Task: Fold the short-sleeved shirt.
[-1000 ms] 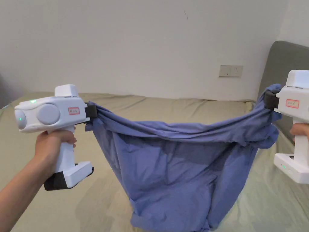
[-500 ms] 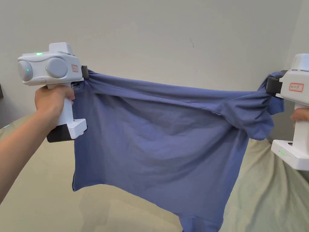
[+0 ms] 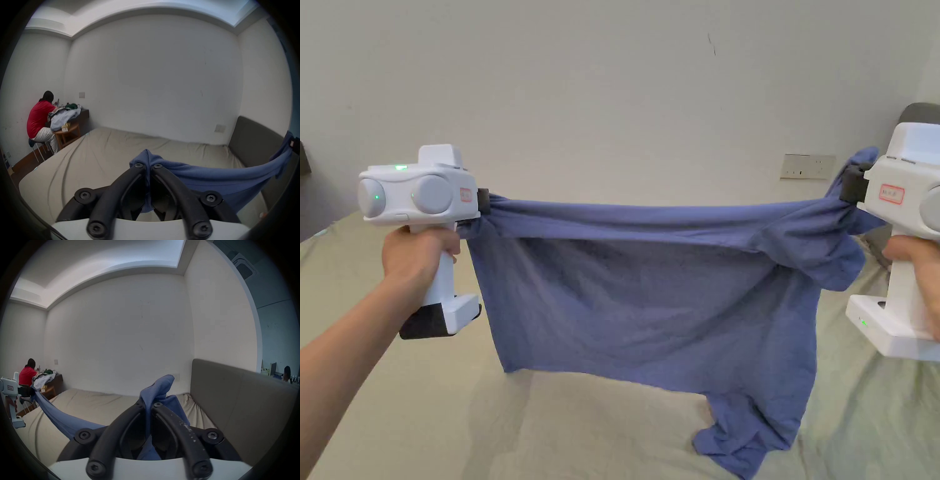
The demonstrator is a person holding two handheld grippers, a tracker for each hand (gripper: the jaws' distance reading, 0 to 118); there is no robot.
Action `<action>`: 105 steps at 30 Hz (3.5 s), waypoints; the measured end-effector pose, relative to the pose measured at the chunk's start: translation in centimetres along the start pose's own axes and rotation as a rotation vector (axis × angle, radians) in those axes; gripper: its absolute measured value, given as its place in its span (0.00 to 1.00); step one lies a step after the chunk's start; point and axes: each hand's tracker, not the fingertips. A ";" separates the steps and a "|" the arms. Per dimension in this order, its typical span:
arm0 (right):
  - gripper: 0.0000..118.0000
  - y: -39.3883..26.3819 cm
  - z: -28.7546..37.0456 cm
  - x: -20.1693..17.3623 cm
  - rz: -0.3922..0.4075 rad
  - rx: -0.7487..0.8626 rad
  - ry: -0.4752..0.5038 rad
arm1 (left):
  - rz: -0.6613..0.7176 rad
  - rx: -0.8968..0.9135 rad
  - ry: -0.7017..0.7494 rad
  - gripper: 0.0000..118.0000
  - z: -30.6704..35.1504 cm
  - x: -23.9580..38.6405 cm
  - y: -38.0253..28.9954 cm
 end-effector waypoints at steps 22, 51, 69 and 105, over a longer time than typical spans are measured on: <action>0.05 -30.8 13.6 3.5 -0.143 -0.449 0.012 | 0.039 -0.474 -0.021 0.03 10.1 -8.1 -33.9; 0.60 -38.4 26.4 3.8 -0.217 -0.654 -0.100 | 0.147 -0.556 -0.056 0.66 22.2 -10.2 -39.6; 0.93 -21.8 28.9 -2.3 0.067 0.044 -0.173 | -0.079 0.256 -0.066 0.89 27.6 0.9 -25.2; 0.02 -26.0 28.3 -2.5 0.072 -0.101 -0.133 | -0.082 -0.598 0.012 0.58 22.3 -9.2 -43.8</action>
